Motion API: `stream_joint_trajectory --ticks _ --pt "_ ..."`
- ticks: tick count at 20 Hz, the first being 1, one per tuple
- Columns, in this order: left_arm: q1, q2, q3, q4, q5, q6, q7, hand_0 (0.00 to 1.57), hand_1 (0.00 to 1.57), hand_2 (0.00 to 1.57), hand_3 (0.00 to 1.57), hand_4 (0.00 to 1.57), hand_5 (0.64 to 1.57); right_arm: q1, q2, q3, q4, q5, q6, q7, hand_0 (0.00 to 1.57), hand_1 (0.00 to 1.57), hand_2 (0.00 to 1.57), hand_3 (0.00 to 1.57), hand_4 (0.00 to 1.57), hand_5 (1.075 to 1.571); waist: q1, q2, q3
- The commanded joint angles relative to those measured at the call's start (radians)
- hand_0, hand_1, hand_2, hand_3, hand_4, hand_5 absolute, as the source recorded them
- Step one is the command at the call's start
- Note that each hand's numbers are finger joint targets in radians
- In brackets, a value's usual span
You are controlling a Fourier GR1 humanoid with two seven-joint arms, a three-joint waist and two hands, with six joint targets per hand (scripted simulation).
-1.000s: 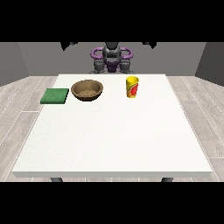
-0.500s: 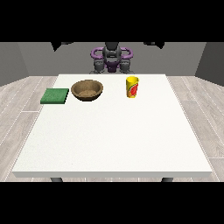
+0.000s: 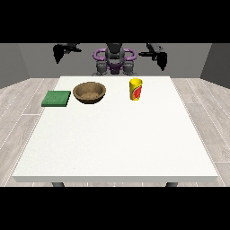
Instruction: Pick the cup and pour the ball into the bowl, then pick the bowl and place it on the pad
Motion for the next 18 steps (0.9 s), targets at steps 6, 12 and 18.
stream_joint_trajectory --ticks 6,12,18 --pt "-0.085 -0.098 -0.029 0.294 -0.098 0.097 -0.294 0.00 0.00 0.00 0.00 0.00 1.517 -0.079 -0.030 -0.028 0.044 -0.026 0.048 -0.035 0.00 0.00 0.00 0.00 0.00 1.571 -0.056 0.089 -0.0002" --pt "-0.190 -0.045 0.058 0.515 -0.085 0.115 -0.488 0.00 0.00 0.00 0.00 0.00 1.517 -0.094 -0.021 -0.033 0.081 0.001 0.060 -0.146 0.00 0.00 0.00 0.00 0.00 1.570 -0.080 0.194 -0.0005" --pt "-0.243 -0.040 0.063 0.714 -0.089 0.105 -0.634 0.00 0.00 0.00 0.00 0.00 1.520 -0.111 -0.010 -0.028 0.097 -0.005 0.058 -0.127 0.00 0.00 0.00 0.00 0.00 1.571 -0.076 0.203 -0.0007"
